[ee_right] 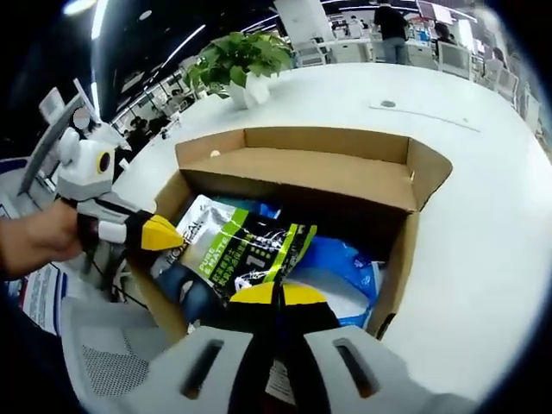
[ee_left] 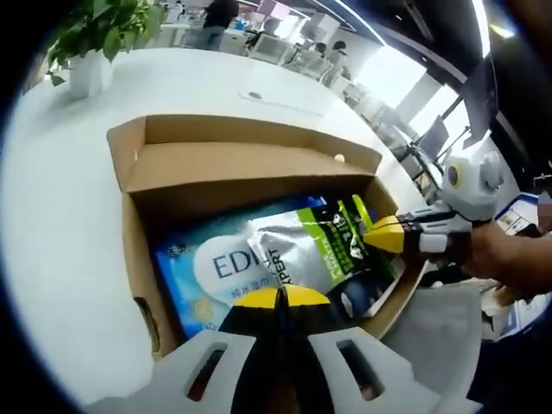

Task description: Operate the shoe box by opening the lid, removing the specified soft item, and placing it in the target area until the item is outside and the box remains undamaged.

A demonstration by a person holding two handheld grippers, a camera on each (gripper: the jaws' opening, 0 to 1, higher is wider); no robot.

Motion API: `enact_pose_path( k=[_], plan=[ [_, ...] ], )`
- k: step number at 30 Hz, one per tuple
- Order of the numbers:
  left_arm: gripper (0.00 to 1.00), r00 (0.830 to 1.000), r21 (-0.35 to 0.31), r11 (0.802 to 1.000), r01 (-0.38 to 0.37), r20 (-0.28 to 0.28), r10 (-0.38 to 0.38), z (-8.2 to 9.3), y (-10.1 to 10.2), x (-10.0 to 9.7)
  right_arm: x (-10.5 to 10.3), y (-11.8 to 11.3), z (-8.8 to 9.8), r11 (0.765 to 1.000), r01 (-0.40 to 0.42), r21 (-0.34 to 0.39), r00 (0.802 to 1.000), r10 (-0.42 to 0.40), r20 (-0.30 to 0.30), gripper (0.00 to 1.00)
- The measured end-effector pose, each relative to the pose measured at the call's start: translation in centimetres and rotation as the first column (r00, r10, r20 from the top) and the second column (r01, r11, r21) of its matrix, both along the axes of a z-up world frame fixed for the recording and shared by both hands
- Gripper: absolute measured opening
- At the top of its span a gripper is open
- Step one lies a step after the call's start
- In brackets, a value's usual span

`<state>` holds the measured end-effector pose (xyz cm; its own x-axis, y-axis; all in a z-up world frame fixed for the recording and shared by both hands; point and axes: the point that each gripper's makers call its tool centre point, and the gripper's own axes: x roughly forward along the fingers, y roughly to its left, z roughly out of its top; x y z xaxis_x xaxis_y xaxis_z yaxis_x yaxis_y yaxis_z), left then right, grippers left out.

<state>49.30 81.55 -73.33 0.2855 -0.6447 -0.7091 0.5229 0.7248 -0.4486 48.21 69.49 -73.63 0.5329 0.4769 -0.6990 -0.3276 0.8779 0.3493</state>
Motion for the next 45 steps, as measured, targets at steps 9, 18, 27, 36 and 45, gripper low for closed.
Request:
enact_pose_path(
  k=[9,18,27,36,45],
  plan=[
    [0.0,1.0,-0.025,1.0,-0.012,0.006,0.012,1.3,0.0,0.1,0.4,-0.3,1.6,0.999,0.035,0.025,0.999,-0.035,0.008,0.0],
    [0.0,0.999,-0.04,0.999,-0.005,0.032,0.006,2.9,0.0,0.3,0.6,-0.2,3.2,0.998,0.054,0.031,0.998,-0.055,0.02,0.0],
    [0.0,0.998,-0.065,0.998,0.014,0.063,-0.01,5.2,-0.3,0.5,0.5,-0.5,5.3,0.997,0.079,0.028,0.996,-0.08,0.047,0.0],
    [0.0,0.994,-0.077,0.995,0.06,0.098,-0.052,6.9,-2.1,0.4,0.3,-2.3,7.6,0.994,0.108,0.014,0.99,-0.109,0.087,0.0],
    [0.0,0.988,-0.088,0.991,0.103,0.12,-0.092,8.3,-4.6,-0.5,-0.8,-4.8,8.6,0.992,0.128,0.006,0.986,-0.128,0.109,0.0]
  ],
)
